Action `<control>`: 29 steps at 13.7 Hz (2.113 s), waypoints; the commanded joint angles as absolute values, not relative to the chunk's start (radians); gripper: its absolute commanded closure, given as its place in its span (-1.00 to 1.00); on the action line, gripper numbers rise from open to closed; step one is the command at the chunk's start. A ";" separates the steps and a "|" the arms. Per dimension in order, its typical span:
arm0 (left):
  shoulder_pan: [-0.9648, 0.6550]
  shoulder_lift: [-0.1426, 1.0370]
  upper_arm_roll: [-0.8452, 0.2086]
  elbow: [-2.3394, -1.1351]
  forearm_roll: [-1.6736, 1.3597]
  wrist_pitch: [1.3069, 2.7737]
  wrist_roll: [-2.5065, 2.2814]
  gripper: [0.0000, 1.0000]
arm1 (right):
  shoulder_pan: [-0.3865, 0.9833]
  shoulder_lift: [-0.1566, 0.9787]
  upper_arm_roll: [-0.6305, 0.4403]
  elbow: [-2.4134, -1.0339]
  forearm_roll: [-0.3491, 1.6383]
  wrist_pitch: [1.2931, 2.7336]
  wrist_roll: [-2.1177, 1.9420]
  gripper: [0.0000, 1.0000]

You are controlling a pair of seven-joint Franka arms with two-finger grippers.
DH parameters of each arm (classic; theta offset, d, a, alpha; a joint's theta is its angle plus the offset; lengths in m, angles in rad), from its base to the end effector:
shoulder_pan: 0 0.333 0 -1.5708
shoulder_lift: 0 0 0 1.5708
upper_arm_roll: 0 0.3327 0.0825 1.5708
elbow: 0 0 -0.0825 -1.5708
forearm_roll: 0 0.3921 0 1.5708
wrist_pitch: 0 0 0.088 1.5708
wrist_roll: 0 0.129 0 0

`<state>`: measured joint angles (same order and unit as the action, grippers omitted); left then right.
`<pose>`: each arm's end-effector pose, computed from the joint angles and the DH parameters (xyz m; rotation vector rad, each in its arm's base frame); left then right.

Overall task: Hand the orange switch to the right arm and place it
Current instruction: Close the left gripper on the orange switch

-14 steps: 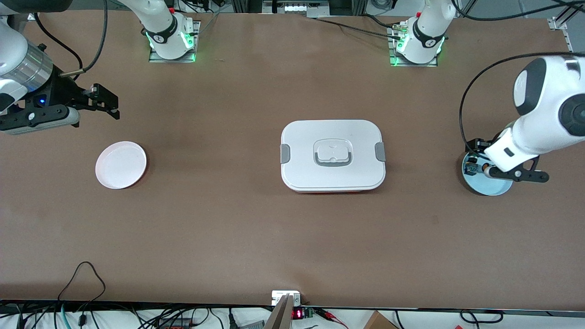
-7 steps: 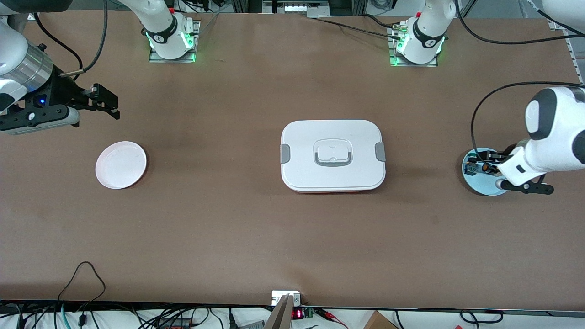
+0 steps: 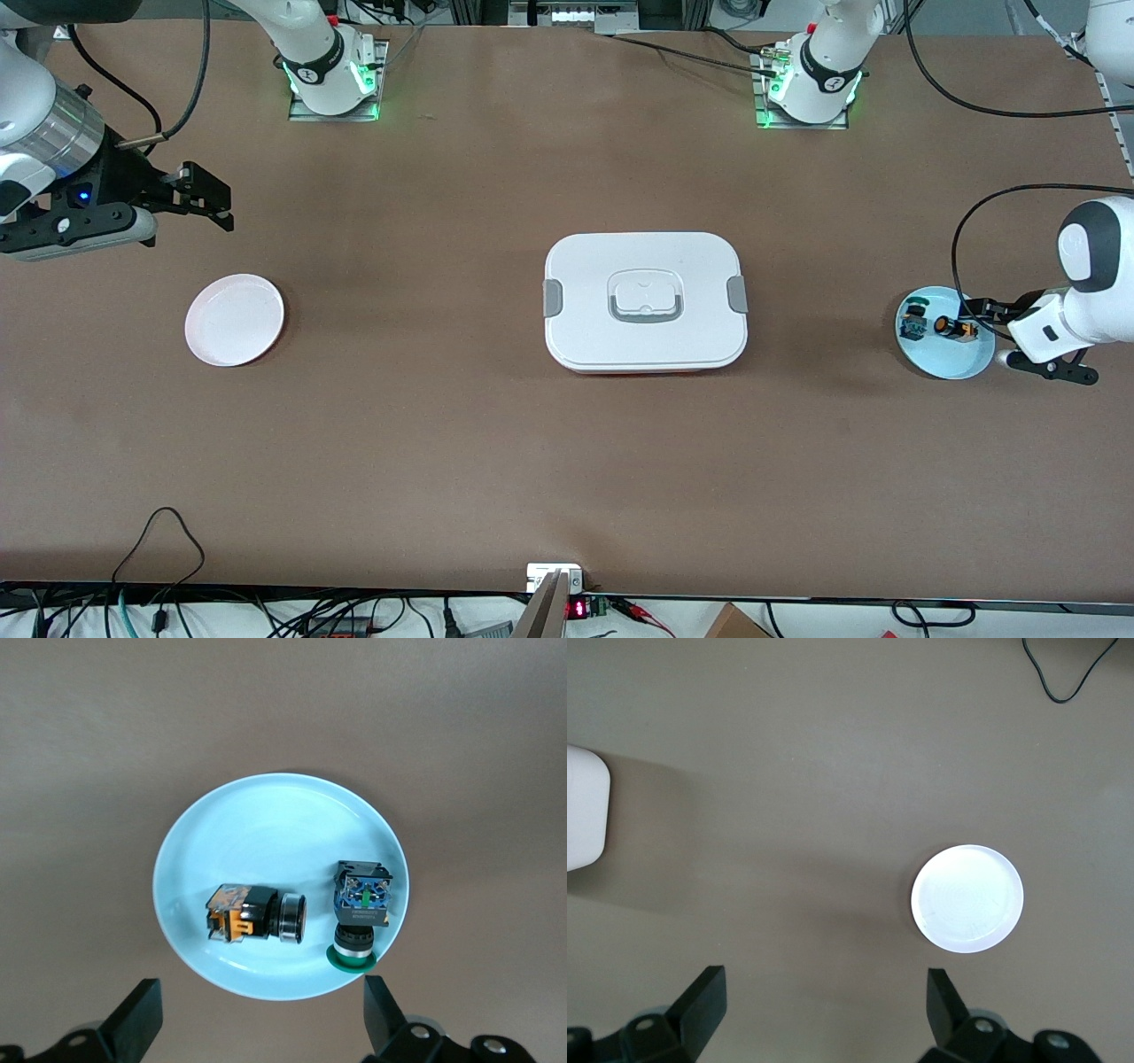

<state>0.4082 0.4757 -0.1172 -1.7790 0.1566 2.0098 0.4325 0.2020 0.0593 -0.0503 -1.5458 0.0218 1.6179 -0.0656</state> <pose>0.6049 0.1988 0.2627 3.0866 -0.3391 -0.3929 0.5791 0.0921 0.6014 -3.1039 -0.3373 -0.0188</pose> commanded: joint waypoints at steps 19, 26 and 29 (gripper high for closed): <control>0.512 0.615 -0.132 -1.781 -0.018 2.166 0.621 -1.00 | 0.201 0.057 -0.051 -1.532 0.034 1.600 -0.058 -1.00; 0.517 0.620 -0.132 -1.804 -0.018 2.169 0.623 -1.00 | 0.199 0.057 -0.051 -1.532 0.034 1.595 -0.060 -1.00; 0.520 0.629 -0.132 -1.804 -0.018 2.169 0.624 -1.00 | 0.201 0.057 -0.051 -1.532 0.034 1.595 -0.058 -1.00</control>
<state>0.5044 0.6269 -0.1231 -1.7920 0.0023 2.1549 0.5960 0.2012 0.0592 -0.0507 -1.5458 0.0218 1.6147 -0.0655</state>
